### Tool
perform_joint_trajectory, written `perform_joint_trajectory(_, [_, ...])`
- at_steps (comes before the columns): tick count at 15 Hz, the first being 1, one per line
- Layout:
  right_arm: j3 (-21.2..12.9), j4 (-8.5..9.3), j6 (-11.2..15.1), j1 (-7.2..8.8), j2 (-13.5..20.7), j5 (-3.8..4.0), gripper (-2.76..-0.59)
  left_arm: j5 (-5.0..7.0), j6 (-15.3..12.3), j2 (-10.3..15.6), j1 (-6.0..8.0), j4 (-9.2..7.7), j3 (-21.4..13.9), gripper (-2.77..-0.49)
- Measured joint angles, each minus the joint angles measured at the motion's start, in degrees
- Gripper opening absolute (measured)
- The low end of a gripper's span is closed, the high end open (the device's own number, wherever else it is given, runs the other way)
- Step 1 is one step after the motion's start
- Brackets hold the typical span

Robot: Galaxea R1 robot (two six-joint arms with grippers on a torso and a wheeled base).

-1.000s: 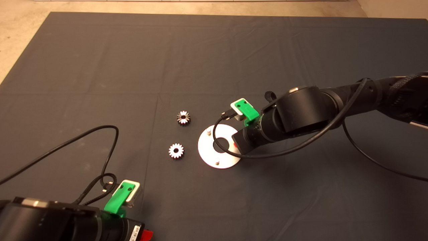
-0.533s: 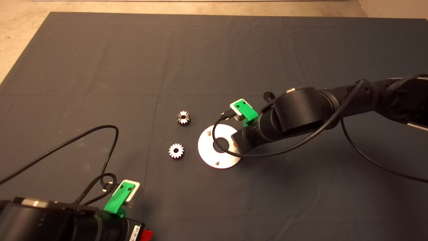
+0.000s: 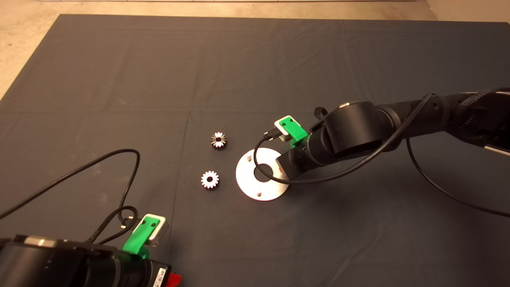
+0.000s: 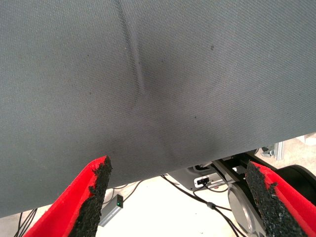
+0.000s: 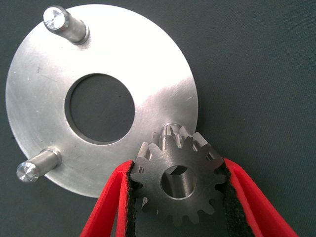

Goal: Install three planetary gears onto the carrier pins

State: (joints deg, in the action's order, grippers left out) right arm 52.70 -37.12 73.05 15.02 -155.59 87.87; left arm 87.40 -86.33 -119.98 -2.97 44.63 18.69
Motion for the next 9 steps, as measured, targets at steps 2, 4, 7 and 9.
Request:
perform_joint_trajectory(2, [0.60, -0.45, -0.01, -0.50, 0.00, 0.00, -2.41, 0.03, 0.00, 0.00, 0.02, 0.02, 0.00, -1.34])
perform_joint_trajectory(4, [0.61, -0.89, -0.11, -0.61, -0.01, 0.00, -2.41, -0.02, 0.00, 0.00, 0.00, 0.04, 0.00, -1.34])
perform_joint_trajectory(7, [0.61, -1.41, -0.12, -0.77, -0.12, 0.09, -2.42, -0.01, 0.00, 0.00, 0.00, 0.05, 0.00, -1.34])
perform_joint_trajectory(9, [0.61, -1.66, -0.15, -0.80, -0.12, 0.06, -2.41, -0.01, 0.00, 0.00, 0.00, 0.05, 0.00, -1.34])
